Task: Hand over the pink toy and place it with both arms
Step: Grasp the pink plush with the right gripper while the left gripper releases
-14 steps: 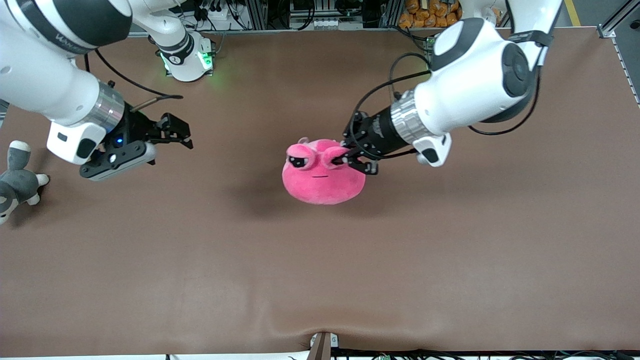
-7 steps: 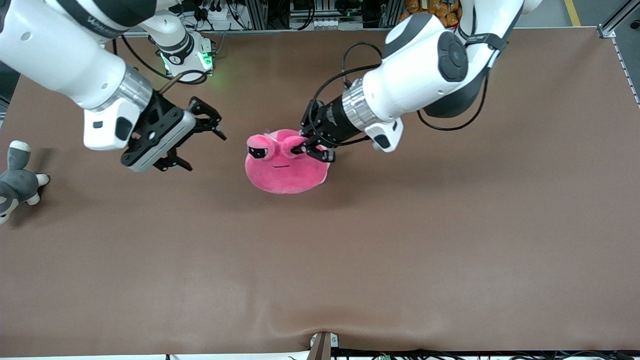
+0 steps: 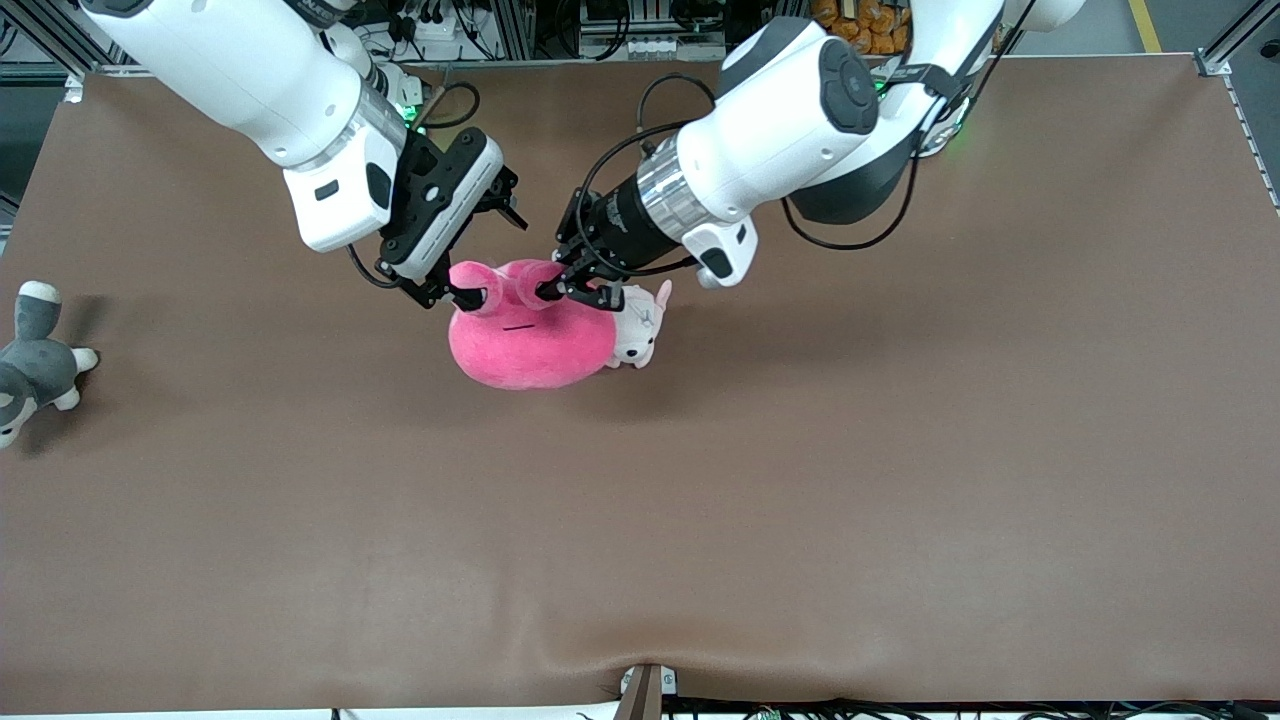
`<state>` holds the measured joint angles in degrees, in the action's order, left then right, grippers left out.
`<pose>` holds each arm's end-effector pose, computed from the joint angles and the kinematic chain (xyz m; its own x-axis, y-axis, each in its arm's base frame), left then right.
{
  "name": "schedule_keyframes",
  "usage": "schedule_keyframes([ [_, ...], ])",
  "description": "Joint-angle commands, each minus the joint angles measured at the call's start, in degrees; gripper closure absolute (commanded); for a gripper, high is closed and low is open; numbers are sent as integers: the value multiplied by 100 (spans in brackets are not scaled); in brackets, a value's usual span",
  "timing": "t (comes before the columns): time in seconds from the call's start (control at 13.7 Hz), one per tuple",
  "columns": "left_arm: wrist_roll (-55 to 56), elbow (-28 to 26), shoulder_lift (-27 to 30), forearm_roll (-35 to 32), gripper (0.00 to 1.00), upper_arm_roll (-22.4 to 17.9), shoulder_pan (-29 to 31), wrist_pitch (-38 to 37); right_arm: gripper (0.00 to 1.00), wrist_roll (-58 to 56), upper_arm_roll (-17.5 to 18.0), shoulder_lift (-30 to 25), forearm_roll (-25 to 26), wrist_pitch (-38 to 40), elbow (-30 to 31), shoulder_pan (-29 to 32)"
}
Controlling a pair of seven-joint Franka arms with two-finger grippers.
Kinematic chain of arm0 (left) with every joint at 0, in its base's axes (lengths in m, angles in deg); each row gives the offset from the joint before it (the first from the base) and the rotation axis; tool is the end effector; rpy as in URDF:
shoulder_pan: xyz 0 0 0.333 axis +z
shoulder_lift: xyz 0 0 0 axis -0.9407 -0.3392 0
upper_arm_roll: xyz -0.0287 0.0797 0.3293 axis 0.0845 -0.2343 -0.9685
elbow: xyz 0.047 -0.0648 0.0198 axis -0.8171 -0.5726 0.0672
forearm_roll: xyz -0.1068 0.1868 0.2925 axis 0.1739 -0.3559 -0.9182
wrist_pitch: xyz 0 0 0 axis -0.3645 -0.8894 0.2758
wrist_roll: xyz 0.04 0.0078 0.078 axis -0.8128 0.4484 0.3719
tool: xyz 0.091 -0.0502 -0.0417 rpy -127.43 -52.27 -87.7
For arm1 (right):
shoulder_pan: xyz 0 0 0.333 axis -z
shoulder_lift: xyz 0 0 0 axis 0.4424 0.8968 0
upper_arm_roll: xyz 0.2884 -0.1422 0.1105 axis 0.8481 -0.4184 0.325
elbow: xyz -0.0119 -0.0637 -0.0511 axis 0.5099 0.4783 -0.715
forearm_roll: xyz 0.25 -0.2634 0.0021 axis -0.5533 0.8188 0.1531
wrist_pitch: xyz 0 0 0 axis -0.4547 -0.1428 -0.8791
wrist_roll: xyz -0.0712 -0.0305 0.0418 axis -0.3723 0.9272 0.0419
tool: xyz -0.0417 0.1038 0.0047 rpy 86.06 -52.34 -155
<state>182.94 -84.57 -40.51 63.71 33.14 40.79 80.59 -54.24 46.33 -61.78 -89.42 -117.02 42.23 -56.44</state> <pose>0.5166 -0.4937 0.5735 -0.2378 0.6875 -0.6861 0.9708 0.1921 -0.1439 0.5192 0.3041 0.6387 0.5643 0.7614 0.3191 0.8247 -0.5380 -0.1744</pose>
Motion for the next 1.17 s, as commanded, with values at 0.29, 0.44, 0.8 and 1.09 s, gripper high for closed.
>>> schedule_keyframes([
  [0.29, 300, 171, -116, -229, 100, -60, -235, 244, 0, -381, -46, -99, 321, 445, 250, 65],
  [0.44, 363, 171, -116, -300, 100, -51, -244, 244, 0, -381, -46, -82, 321, 436, 302, 39],
  [0.8, 380, 171, -90, -300, 100, -51, -252, 244, 1, -399, -46, -46, 601, 419, 363, 38],
  [1.09, 442, 136, -54, -291, 100, -51, -244, 244, 100, -390, -38, -29, 620, 366, 373, 65],
])
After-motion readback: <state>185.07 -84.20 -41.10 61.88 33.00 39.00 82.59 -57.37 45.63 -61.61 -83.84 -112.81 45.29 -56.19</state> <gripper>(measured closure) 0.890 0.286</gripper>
